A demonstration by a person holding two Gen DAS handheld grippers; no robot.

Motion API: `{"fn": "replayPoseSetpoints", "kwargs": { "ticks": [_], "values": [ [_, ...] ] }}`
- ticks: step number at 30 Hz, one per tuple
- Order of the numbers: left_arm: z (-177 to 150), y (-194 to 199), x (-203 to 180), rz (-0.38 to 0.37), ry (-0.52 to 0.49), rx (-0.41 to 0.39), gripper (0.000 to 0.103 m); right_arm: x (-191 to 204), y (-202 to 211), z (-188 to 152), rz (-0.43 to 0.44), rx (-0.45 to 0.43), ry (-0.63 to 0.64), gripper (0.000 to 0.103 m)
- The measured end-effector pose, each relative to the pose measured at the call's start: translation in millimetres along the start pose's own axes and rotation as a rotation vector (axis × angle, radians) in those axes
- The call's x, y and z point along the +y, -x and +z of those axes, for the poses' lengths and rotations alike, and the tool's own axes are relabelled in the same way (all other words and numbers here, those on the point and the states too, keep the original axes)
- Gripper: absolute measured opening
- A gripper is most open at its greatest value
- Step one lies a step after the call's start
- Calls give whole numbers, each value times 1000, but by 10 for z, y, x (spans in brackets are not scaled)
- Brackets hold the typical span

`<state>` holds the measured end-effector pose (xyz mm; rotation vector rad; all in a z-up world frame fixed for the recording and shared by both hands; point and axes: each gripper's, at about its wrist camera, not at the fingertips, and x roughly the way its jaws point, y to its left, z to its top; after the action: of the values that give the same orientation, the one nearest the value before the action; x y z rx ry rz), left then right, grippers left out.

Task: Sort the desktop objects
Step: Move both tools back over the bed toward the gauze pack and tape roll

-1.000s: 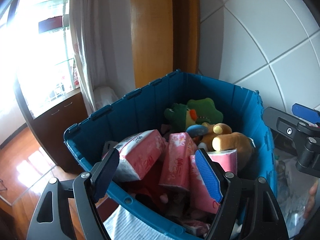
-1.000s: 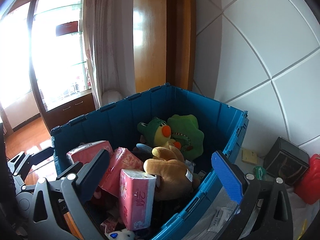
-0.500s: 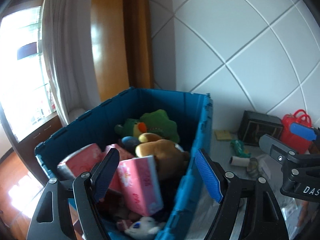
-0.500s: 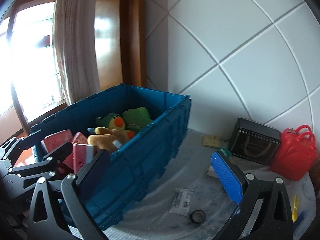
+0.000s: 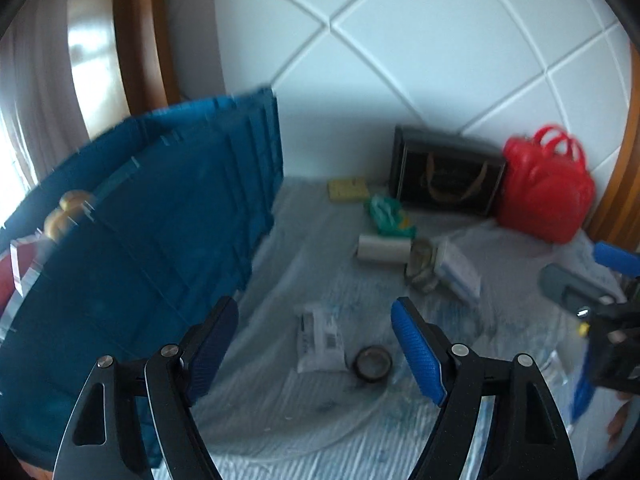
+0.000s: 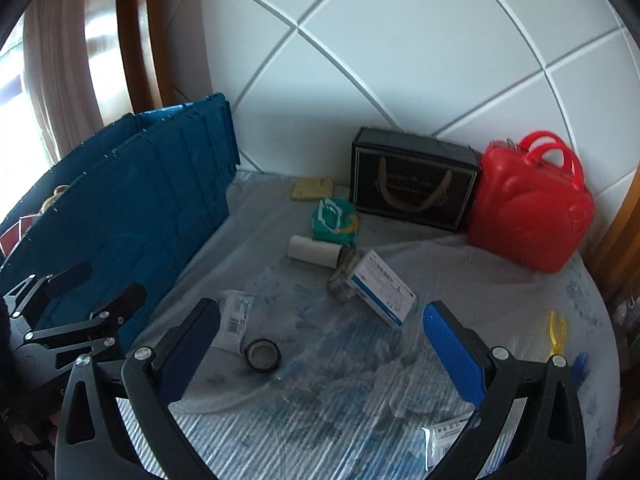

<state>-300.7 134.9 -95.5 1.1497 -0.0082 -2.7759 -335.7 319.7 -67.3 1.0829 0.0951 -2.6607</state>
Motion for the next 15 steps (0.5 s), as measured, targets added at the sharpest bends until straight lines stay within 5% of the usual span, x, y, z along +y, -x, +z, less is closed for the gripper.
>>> {"fn": "replayPoseSetpoints", "kwargs": {
  "ticks": [7, 15],
  "values": [
    [-481, -1079, -77, 35, -43, 166, 79, -188, -800, -519, 7, 108, -74, 103],
    [-787, -1922, 22, 4, -65, 235, 79, 18, -1664, -1065, 42, 219, -109, 103]
  ]
}}
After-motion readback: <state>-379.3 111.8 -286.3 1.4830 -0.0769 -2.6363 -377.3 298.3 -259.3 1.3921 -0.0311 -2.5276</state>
